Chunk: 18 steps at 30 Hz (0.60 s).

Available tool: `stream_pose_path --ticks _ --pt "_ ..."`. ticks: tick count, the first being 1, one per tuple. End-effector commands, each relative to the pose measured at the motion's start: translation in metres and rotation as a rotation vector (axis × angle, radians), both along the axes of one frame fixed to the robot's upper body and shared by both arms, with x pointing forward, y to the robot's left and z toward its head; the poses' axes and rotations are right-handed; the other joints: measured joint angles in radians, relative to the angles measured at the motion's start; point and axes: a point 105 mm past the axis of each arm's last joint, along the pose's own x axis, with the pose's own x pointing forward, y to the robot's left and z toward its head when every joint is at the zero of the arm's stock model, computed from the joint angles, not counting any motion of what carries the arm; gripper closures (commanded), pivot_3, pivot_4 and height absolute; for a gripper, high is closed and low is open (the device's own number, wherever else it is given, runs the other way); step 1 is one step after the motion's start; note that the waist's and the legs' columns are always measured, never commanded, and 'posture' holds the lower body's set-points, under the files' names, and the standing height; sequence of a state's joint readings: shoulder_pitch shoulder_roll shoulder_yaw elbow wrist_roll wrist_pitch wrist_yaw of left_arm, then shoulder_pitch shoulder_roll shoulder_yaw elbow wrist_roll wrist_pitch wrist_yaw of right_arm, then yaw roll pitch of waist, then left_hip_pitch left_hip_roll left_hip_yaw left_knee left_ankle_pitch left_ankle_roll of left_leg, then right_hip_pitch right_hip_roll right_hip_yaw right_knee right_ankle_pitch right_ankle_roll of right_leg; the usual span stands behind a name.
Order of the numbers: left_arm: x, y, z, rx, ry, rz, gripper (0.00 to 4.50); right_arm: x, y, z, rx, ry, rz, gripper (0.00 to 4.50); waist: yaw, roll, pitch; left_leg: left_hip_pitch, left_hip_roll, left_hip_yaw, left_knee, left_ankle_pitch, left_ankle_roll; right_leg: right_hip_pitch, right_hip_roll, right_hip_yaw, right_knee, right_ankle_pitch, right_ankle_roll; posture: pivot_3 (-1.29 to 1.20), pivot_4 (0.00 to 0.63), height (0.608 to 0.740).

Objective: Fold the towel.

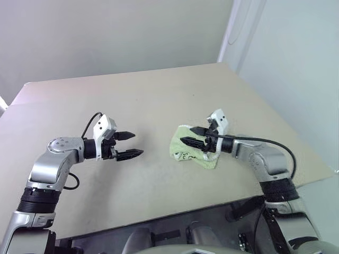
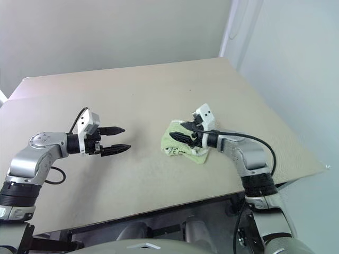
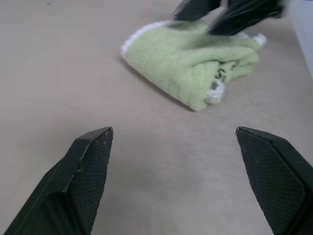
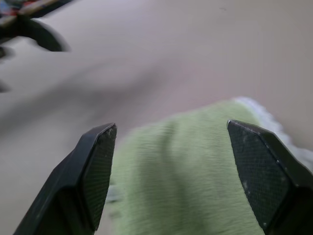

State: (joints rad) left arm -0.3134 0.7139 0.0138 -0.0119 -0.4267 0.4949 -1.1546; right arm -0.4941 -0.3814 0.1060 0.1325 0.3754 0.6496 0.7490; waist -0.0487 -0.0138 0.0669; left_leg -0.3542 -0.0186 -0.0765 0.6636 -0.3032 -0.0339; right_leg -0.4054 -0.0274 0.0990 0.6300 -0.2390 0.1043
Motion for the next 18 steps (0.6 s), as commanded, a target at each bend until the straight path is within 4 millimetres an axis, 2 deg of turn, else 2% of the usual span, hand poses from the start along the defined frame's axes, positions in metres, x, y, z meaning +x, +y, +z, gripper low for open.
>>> stream_pose_path --ticks 1,4,7,9,15,18 --pt "-0.005 -0.002 0.008 -0.006 -0.021 -0.036 0.26 0.018 0.002 -0.001 -0.01 -0.048 -0.059 0.75 -0.002 0.0 0.0 0.0 0.0 0.0 0.0 0.0 0.0 0.0 0.0 0.0 0.0 0.0 0.0 0.0 0.0 0.74" --pt "-0.009 -0.005 0.007 -0.005 -0.02 -0.049 0.26 0.029 -0.001 -0.02 -0.013 -0.002 -0.124 0.75 -0.011 0.0 0.0 0.0 0.0 0.0 0.0 0.0 0.0 0.0 0.0 0.0 0.001 0.0 0.0 0.0 0.0 0.74" --pt "-0.011 -0.006 0.008 -0.008 -0.021 -0.049 0.26 0.027 -0.003 -0.046 -0.084 0.01 -0.128 0.75 -0.016 0.0 0.0 0.0 0.0 -0.001 0.0 0.0 0.0 0.0 0.0 0.0 0.0 0.002 0.003 0.0 0.0 0.74" --pt "-0.01 -0.004 0.009 -0.012 -0.023 -0.042 0.26 0.023 0.001 -0.057 -0.119 0.006 -0.105 0.75 -0.022 0.0 0.0 0.0 0.0 -0.001 0.0 0.0 0.0 0.001 0.0 0.0 0.0 0.002 0.003 0.0 0.0 0.74" --pt "-0.011 0.002 0.009 0.017 -0.027 -0.026 0.26 0.015 0.009 -0.058 -0.151 -0.054 -0.037 0.75 -0.024 0.0 -0.001 0.006 0.0 -0.001 0.0 0.0 0.0 0.006 0.001 0.0 0.001 0.0 0.003 0.0 0.0 0.74" --pt "-0.01 0.004 0.011 0.01 -0.04 -0.005 0.26 0.014 0.008 -0.048 -0.156 -0.103 -0.006 0.75 -0.024 0.001 -0.001 0.01 0.0 -0.001 -0.001 0.0 0.0 0.01 0.001 0.0 0.0 -0.002 0.003 0.0 0.0 0.74"
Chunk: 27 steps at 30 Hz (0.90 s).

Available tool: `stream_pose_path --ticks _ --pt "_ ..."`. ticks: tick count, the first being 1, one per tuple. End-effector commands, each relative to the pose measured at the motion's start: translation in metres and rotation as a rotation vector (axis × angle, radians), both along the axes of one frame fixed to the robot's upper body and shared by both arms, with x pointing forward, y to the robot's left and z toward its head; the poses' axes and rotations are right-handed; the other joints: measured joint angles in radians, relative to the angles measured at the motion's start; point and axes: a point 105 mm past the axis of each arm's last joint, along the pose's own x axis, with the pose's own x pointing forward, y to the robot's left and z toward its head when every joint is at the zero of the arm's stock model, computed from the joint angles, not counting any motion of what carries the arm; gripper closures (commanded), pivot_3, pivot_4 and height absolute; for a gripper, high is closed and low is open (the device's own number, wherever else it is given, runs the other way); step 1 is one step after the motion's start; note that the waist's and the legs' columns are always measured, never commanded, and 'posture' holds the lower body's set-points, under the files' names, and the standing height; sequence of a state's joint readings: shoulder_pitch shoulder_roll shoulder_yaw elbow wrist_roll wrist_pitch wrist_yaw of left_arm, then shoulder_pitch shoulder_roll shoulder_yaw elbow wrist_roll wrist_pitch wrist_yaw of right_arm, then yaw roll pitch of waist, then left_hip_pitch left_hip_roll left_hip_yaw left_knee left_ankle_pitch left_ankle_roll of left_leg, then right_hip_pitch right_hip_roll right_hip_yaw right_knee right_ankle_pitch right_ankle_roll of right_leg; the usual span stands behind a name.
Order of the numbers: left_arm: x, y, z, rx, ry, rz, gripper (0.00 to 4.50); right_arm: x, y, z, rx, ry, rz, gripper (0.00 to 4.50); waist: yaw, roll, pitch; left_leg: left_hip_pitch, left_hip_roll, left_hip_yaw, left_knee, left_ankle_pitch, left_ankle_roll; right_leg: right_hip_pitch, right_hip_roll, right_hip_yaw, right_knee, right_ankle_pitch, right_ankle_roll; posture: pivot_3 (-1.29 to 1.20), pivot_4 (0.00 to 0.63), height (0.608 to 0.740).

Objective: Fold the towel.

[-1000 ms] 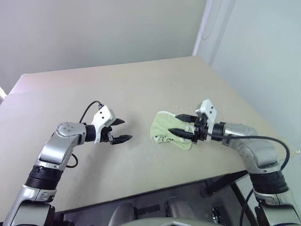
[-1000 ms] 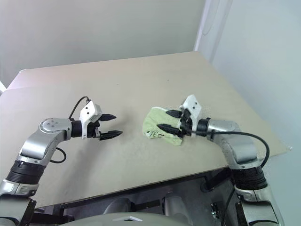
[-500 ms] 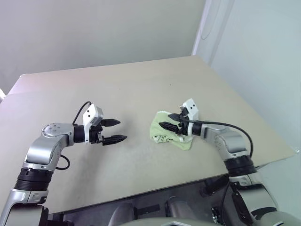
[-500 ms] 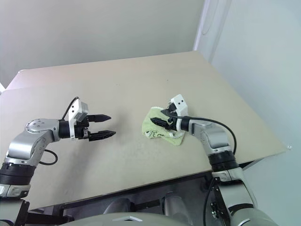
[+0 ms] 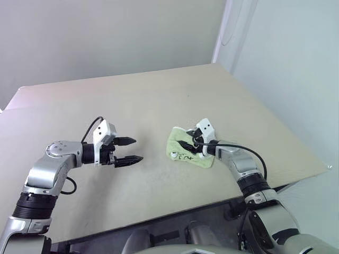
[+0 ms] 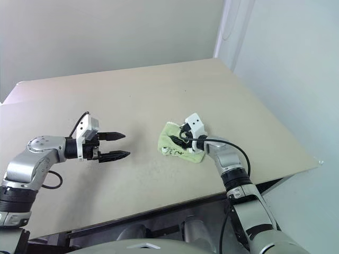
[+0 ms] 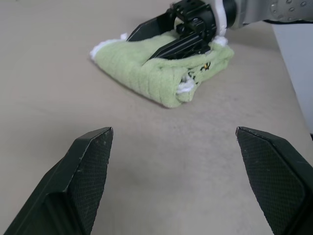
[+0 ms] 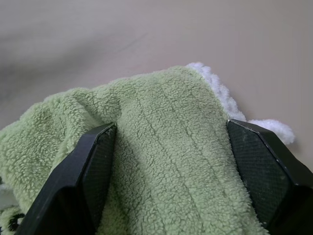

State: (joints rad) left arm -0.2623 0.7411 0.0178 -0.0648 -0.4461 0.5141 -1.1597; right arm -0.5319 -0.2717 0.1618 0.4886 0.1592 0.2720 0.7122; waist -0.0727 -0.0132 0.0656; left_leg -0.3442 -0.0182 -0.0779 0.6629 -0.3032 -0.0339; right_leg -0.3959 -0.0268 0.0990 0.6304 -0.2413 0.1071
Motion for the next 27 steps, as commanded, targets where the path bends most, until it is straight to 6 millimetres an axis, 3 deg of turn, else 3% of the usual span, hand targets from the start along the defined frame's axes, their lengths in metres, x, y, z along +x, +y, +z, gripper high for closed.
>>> stream_pose_path --ticks 1,8,12,14,17,27 --pt "0.002 0.003 0.016 -0.007 -0.072 0.019 0.26 -0.003 0.001 0.01 -0.013 -0.032 0.049 0.75 0.001 0.0 0.0 0.001 0.0 0.0 0.0 0.0 0.0 0.001 0.0 0.0 0.0 0.0 0.0 0.0 0.0 0.74" --pt "0.004 0.008 0.02 -0.032 -0.083 0.065 0.26 -0.008 0.002 0.119 0.243 -0.202 0.138 0.75 0.002 0.003 0.002 0.0 0.0 -0.001 0.0 0.0 0.0 0.0 0.0 0.0 0.0 0.0 0.0 0.0 0.0 0.74" --pt "0.007 0.011 0.023 -0.044 -0.098 0.089 0.26 -0.024 -0.003 0.154 0.31 -0.241 0.187 0.75 0.003 0.004 0.002 0.0 0.0 -0.002 -0.001 0.0 0.0 -0.001 0.0 0.0 0.0 0.0 0.0 0.0 0.0 0.74" --pt "0.009 0.012 0.025 -0.045 -0.11 0.099 0.26 -0.031 -0.006 0.16 0.31 -0.246 0.2 0.75 0.004 0.004 0.002 -0.001 0.0 -0.002 -0.001 0.0 0.0 -0.001 0.0 -0.001 0.0 0.0 0.0 0.0 0.0 0.74" --pt "0.014 0.01 0.026 -0.052 -0.138 0.113 0.26 -0.037 -0.007 0.153 0.276 -0.227 0.216 0.75 0.005 0.003 0.002 -0.001 0.0 -0.002 -0.001 0.0 0.0 -0.001 -0.001 -0.001 0.0 0.0 0.001 0.0 0.0 0.74" --pt "0.018 -0.005 0.031 -0.068 -0.161 0.093 0.26 -0.034 -0.008 0.141 0.244 -0.182 0.211 0.75 0.004 0.003 0.002 -0.002 0.0 0.0 -0.001 0.0 0.0 -0.001 0.0 0.0 -0.001 0.0 0.001 0.0 0.0 0.74"
